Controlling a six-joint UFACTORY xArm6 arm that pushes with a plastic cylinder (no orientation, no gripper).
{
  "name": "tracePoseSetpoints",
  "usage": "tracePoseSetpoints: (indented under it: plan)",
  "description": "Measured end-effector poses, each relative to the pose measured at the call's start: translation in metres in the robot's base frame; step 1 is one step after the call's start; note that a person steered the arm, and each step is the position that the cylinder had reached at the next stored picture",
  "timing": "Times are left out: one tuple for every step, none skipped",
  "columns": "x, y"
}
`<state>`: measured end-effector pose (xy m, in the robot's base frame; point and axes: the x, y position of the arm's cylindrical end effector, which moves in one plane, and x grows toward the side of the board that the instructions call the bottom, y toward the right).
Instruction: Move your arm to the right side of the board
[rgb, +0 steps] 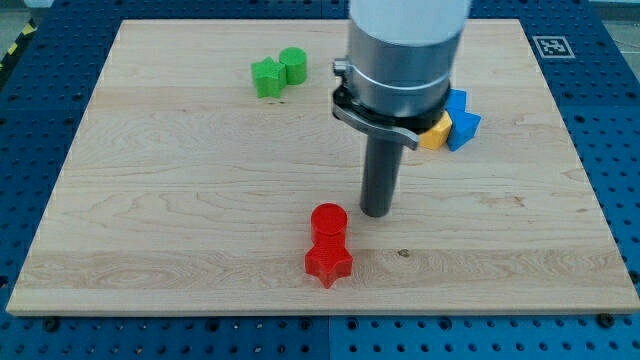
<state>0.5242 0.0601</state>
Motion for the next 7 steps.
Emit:
tracePoseSetpoints:
  plan:
    - [0.013, 0.017]
    - [0.025, 0.020]
    - [0.026, 0.019]
    - [0.026, 0.019]
    - [0.026, 0.025]
    - [0.025, 0.028]
    - [0.014, 0.061]
